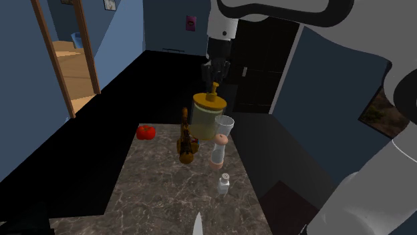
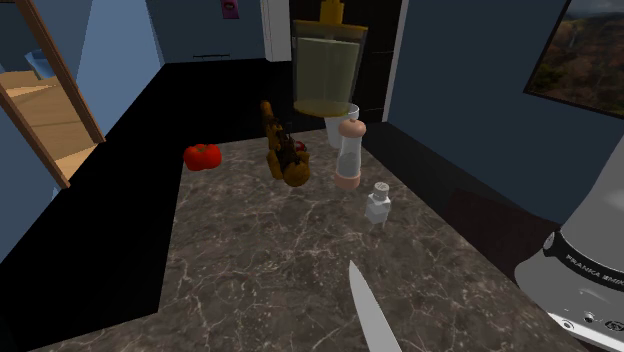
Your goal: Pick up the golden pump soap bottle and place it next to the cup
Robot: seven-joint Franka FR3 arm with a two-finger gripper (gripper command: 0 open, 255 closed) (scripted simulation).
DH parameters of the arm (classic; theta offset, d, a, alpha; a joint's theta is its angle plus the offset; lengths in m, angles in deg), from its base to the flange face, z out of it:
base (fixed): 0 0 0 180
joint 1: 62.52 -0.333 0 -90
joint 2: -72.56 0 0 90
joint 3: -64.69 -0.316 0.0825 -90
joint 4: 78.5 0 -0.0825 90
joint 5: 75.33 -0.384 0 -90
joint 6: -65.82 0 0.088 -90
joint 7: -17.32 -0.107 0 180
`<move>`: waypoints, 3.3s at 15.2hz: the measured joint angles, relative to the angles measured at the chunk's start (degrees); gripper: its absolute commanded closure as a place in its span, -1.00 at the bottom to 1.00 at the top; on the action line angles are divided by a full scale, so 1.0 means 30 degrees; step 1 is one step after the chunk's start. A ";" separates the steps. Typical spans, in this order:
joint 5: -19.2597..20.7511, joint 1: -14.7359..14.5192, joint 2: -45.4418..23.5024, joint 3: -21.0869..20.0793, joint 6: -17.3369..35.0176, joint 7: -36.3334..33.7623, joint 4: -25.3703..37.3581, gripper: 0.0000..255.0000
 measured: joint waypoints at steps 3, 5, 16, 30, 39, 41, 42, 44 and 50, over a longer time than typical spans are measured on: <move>-0.0079 0.0613 0.0840 0.0857 -0.0081 0.1477 -0.0766 1.00; -0.0011 0.1008 0.0940 0.1418 -0.0414 0.2430 -0.0543 1.00; 0.0481 0.3141 0.0749 0.4554 -0.1652 0.7690 0.0839 1.00; 0.0538 0.3319 0.1970 0.4810 0.1769 0.8169 -0.3816 1.00; 0.0546 0.3331 0.2393 0.4826 0.4148 0.8192 -0.6619 1.00; 0.0548 0.3333 0.2481 0.4827 0.4649 0.8189 -0.7207 1.00; 0.0547 0.3332 0.2455 0.4828 0.4905 0.8192 -0.7438 1.00; 0.0548 0.3329 0.2469 0.4823 0.5448 0.8183 -0.7999 1.00; 0.0548 0.3329 0.2427 0.4823 0.6957 0.8179 -0.9463 1.00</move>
